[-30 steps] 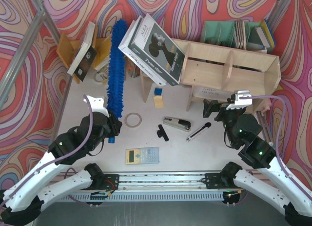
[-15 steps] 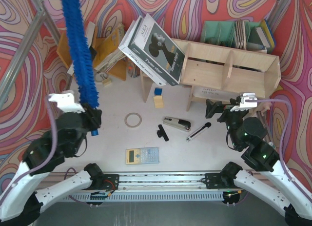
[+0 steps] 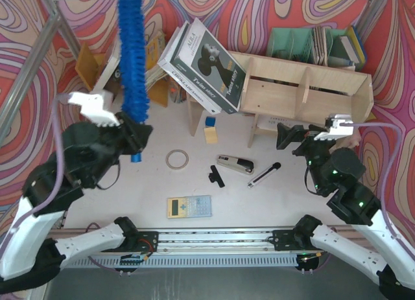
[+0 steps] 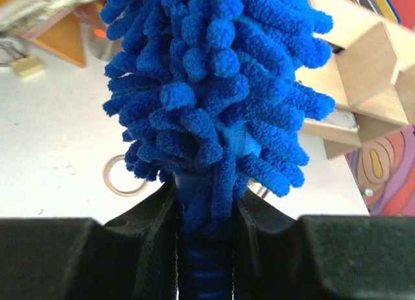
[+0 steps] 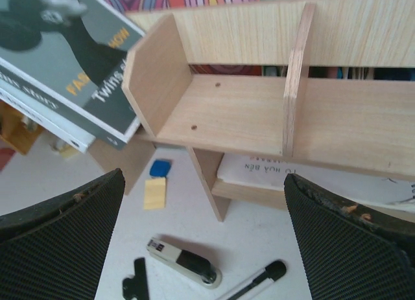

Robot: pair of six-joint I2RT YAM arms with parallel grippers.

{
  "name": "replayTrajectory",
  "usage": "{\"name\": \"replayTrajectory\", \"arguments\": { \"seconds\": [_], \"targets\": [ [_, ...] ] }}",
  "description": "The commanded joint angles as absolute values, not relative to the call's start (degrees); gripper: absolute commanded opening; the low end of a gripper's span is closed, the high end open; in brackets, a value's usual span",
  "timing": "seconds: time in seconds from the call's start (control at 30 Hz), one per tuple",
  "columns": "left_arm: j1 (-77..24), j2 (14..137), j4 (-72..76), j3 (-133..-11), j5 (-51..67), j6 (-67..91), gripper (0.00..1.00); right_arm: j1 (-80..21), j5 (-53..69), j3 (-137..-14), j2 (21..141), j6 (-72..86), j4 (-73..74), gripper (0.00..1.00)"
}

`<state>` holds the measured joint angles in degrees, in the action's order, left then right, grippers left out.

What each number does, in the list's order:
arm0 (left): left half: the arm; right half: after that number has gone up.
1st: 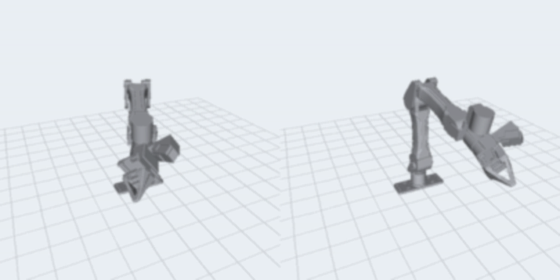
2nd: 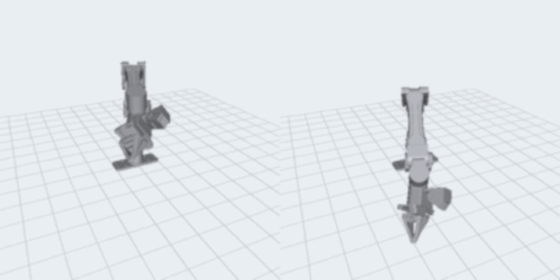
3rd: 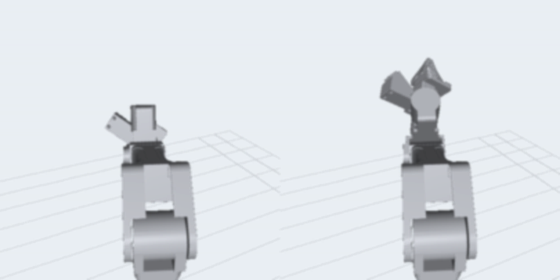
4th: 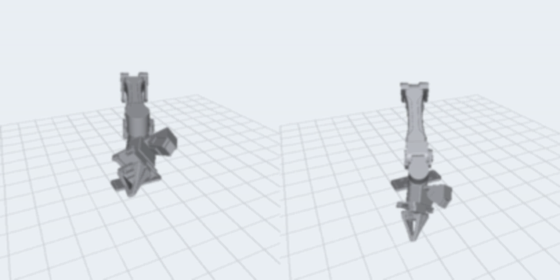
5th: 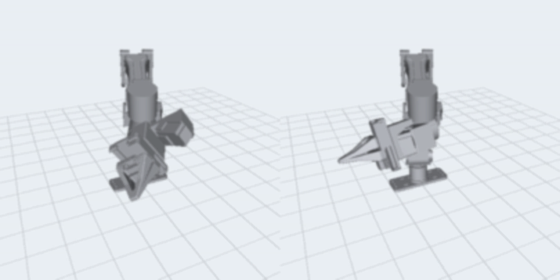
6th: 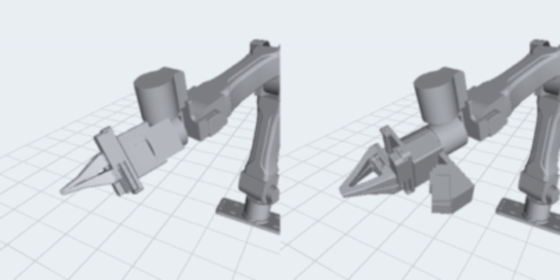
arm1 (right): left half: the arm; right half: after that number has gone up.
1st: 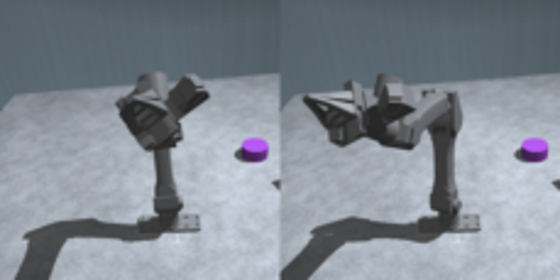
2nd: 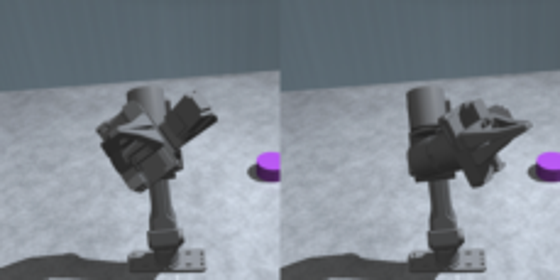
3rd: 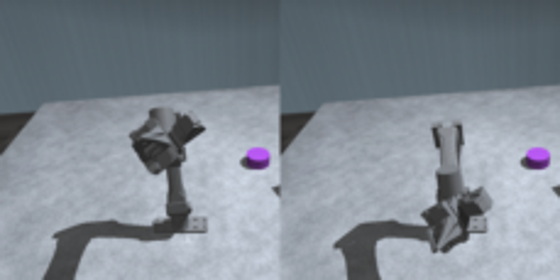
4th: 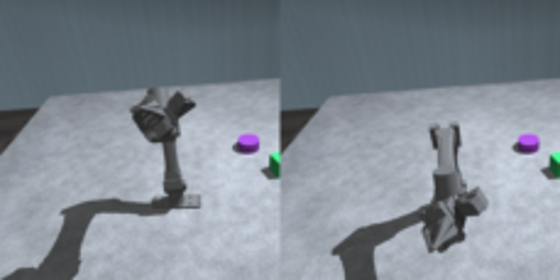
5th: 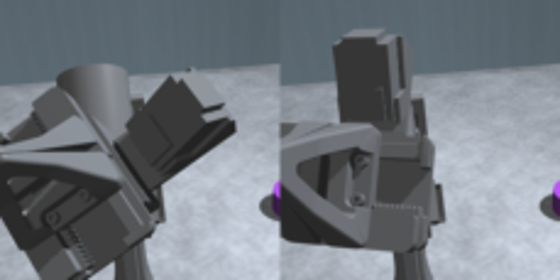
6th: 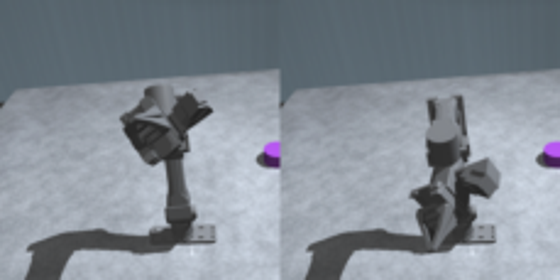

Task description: Dust the bookshelf with a duster

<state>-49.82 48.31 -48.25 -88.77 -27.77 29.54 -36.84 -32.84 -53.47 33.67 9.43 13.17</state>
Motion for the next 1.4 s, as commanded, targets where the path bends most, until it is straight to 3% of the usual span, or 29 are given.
{"name": "replayTrajectory", "arguments": {
  "seconds": [0.0, 0.17, 0.47, 1.37],
  "targets": [
    [-50.0, 54.2, -43.1, -92.7, -16.1, 30.1, 0.0, -36.9, -34.7, -58.6, 34.2, 12.3, 16.1, 0.99],
    [-52.9, 58.5, -39.0, -93.8, -13.4, 31.8, 0.0, -36.9, -37.0, -63.1, 35.2, 13.3, 19.5, 0.99],
    [-66.2, 67.4, -36.6, -94.8, -22.7, 35.1, 0.0, -36.9, -38.9, -67.3, 36.2, 14.2, 20.7, 0.99],
    [-71.2, 84.5, -30.0, -85.9, -20.0, 49.4, 0.0, -36.9, -39.8, -64.5, 37.2, 16.0, 20.7, 0.99]
  ]
}}
